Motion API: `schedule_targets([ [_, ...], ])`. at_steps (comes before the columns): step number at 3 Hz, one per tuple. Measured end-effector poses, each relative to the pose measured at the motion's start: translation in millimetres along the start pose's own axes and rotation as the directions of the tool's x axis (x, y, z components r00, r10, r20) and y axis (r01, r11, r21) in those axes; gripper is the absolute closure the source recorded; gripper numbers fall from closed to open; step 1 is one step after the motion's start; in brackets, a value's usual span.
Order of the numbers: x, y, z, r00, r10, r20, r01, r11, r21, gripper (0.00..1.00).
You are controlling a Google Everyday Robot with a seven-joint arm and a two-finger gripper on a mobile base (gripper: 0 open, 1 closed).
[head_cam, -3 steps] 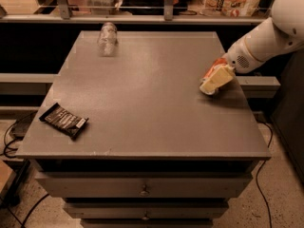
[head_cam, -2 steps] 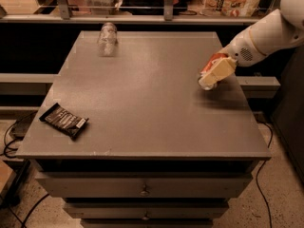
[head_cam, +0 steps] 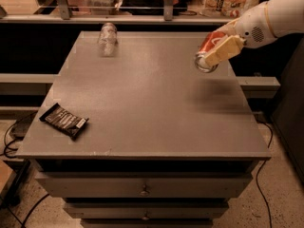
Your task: Move coke can near water bottle
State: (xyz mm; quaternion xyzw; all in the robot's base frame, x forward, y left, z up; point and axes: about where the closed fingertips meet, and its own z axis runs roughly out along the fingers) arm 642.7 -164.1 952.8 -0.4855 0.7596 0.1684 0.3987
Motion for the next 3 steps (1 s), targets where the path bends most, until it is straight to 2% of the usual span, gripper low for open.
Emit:
schedule_targets([
  [1, -2, 2, 9, 0.999, 0.015, 0.036, -0.016, 0.9998, 0.011, 1.00],
  [2, -37, 2, 55, 0.987, 0.016, 0.160, -0.011, 0.9994, -0.032, 1.00],
  [3, -57, 2, 84, 0.977, 0.012, 0.212, -0.002, 0.9987, -0.051, 1.00],
])
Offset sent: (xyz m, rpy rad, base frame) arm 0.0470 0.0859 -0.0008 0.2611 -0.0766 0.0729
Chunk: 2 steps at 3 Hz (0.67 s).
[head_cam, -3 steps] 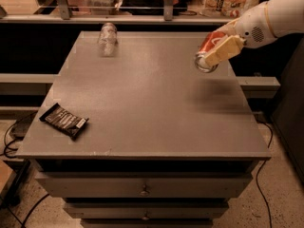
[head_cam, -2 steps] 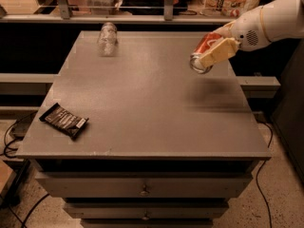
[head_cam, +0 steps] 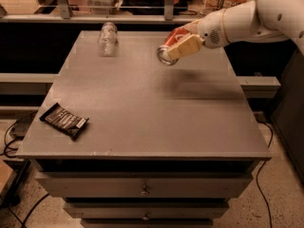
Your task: Move coke can near water bottle
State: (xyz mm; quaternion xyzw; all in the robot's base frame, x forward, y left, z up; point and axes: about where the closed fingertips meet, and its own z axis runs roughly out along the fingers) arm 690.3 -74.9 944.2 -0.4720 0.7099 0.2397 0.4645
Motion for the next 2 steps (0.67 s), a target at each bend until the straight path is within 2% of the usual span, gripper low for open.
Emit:
schedule_targets([
  [1, -6, -4, 43, 0.999, 0.022, 0.027, -0.022, 0.9997, -0.006, 1.00],
  [2, -7, -10, 85, 0.998, 0.046, 0.031, -0.047, 0.9988, 0.017, 1.00],
])
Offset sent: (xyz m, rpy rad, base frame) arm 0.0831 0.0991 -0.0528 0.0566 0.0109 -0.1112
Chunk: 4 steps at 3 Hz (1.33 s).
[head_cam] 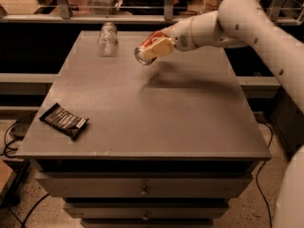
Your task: Move coke can near water bottle
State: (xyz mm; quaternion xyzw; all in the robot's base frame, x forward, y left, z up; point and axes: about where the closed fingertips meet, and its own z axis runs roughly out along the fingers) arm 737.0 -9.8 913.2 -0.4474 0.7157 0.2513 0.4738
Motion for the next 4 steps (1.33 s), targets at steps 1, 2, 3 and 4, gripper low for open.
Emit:
schedule_targets([
  [1, -3, -5, 36, 1.000, 0.017, 0.026, -0.017, 0.9997, 0.019, 1.00],
  [2, -4, -9, 67, 0.995, 0.067, 0.068, -0.068, 0.9977, 0.007, 0.85],
  [3, -7, -10, 94, 0.989, 0.111, 0.100, -0.110, 0.9937, -0.018, 0.61],
  [4, -11, -6, 114, 0.987, 0.123, 0.105, -0.120, 0.9921, -0.036, 0.38],
])
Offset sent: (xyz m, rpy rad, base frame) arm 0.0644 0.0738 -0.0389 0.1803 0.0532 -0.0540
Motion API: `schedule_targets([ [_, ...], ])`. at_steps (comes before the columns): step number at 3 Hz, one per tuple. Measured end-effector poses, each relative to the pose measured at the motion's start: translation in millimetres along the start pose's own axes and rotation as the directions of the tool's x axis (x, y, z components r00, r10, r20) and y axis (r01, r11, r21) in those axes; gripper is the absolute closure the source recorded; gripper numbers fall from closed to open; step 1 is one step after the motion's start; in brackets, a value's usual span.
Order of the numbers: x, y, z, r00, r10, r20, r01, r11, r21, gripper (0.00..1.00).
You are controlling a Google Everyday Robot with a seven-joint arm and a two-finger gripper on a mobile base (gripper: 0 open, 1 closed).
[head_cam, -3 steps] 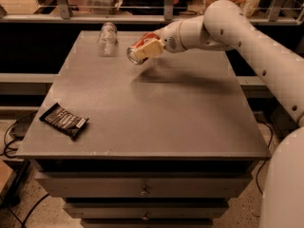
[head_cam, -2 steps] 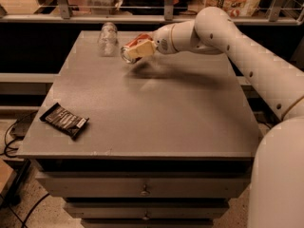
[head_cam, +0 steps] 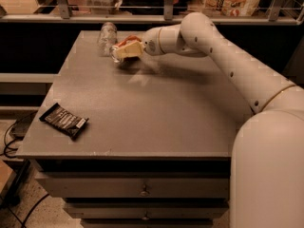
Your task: Move coke can near water bottle
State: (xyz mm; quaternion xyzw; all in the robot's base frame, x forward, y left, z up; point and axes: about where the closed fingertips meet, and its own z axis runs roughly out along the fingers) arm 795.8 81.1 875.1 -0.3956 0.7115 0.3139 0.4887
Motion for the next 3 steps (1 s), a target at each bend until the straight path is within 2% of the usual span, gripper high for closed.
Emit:
schedule_targets([
  [1, 2.3, 4.1, 13.4, 1.000, -0.004, -0.016, 0.004, 0.9999, -0.012, 0.15],
  [2, 11.6, 7.6, 21.1, 0.997, -0.037, -0.067, 0.037, 0.9993, -0.002, 0.00],
  [3, 12.0, 7.7, 21.2, 0.997, -0.038, -0.070, 0.038, 0.9993, -0.001, 0.00],
])
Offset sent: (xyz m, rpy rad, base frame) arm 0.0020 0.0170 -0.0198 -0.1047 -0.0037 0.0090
